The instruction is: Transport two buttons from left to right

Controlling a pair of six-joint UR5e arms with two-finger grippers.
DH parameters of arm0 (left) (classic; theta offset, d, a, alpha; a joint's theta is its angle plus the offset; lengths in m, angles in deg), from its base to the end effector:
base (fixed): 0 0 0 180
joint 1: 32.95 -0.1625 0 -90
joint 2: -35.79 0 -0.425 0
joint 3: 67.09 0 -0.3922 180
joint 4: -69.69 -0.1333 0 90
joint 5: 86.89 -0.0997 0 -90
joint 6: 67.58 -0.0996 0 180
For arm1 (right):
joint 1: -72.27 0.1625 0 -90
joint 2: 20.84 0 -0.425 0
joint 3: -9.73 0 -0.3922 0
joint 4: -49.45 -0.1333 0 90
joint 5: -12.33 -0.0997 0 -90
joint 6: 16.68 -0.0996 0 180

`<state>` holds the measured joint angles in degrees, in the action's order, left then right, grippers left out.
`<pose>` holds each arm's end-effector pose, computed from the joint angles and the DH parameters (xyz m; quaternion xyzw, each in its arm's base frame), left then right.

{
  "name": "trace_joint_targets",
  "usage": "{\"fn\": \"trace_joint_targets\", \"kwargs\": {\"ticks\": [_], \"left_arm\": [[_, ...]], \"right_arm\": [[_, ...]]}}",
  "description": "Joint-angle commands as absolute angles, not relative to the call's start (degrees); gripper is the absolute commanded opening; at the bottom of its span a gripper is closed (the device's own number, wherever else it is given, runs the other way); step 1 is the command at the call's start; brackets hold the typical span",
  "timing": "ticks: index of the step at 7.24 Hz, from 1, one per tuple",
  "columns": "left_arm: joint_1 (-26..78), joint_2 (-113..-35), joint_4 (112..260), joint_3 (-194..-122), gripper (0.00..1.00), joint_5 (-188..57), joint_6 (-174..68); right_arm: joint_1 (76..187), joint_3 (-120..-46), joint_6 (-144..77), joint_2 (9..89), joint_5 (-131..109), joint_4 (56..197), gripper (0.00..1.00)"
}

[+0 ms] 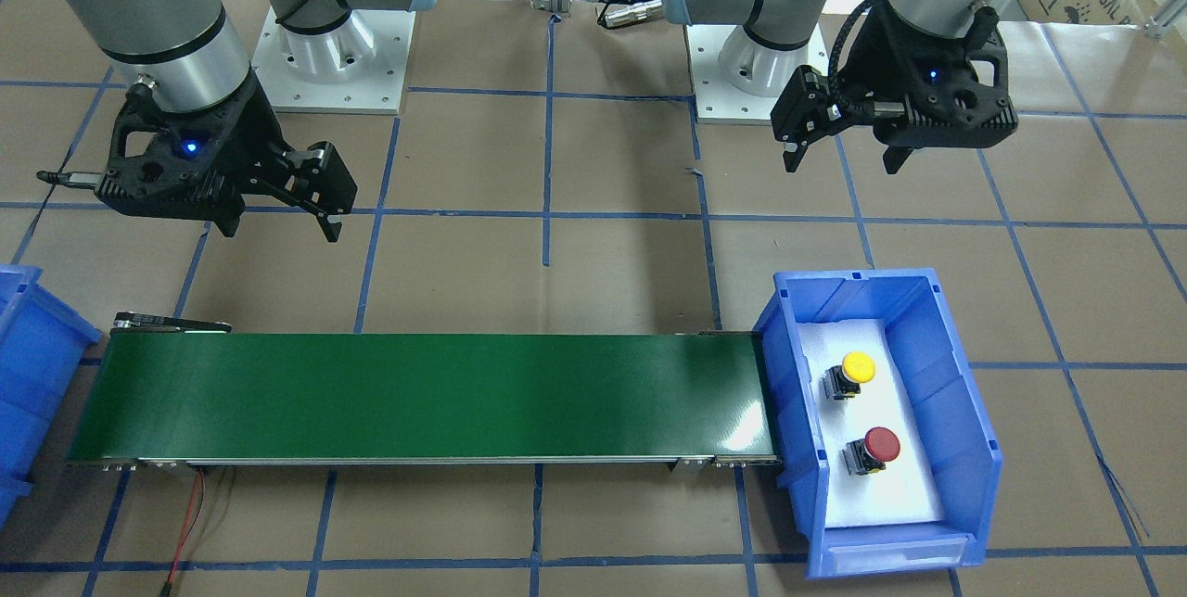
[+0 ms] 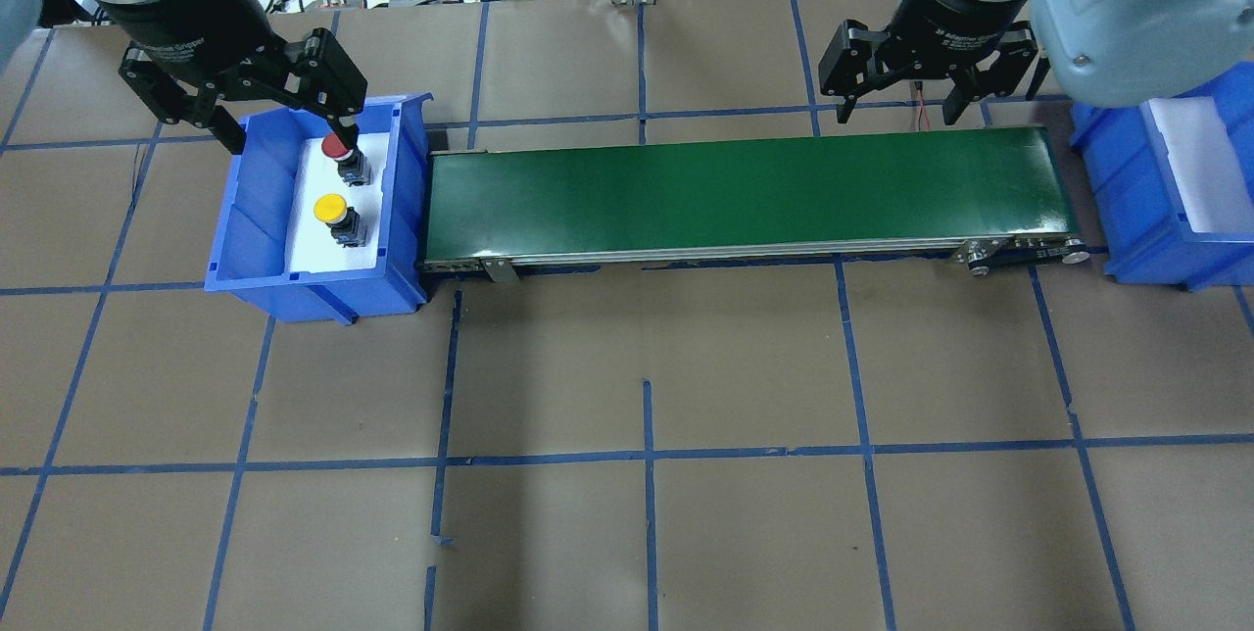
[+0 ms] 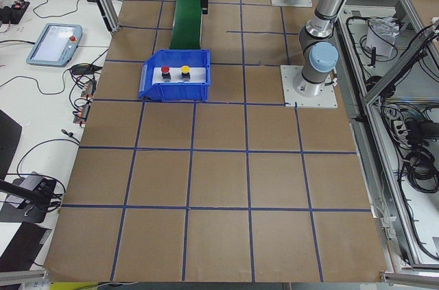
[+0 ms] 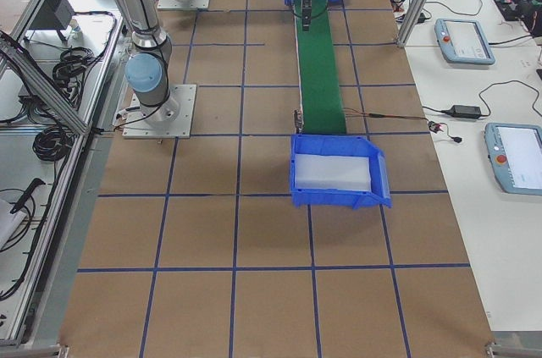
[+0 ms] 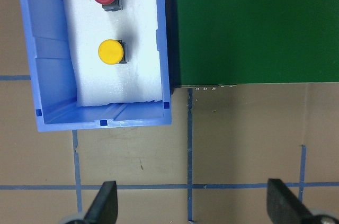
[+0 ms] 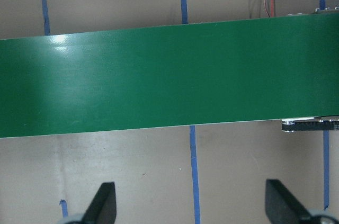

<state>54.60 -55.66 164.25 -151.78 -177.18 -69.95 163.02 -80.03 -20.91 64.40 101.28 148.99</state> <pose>-0.1113 -0.5058 0.5130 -0.0007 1.0000 0.0062 0.0023 0.1421 -0.5325 0.4646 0.0299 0.9986 -0.0434 0.0110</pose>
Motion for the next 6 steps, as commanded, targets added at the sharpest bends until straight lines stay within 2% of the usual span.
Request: {"fn": "trace_joint_targets", "kwargs": {"ticks": [1,5,6], "left_arm": [[54.59,-55.71,164.09,-151.9,1.0,-177.24,-69.95],[54.59,-55.79,164.26,-151.99,1.0,-177.33,-70.04],[53.72,-56.23,164.44,-149.99,1.0,-177.33,-70.39]], "right_arm": [[162.88,-80.27,-20.99,64.5,101.28,148.69,1.0],[162.79,-79.84,-20.9,64.59,101.28,148.68,1.0],[162.79,-79.05,-21.33,64.15,101.1,149.38,1.0]]}}
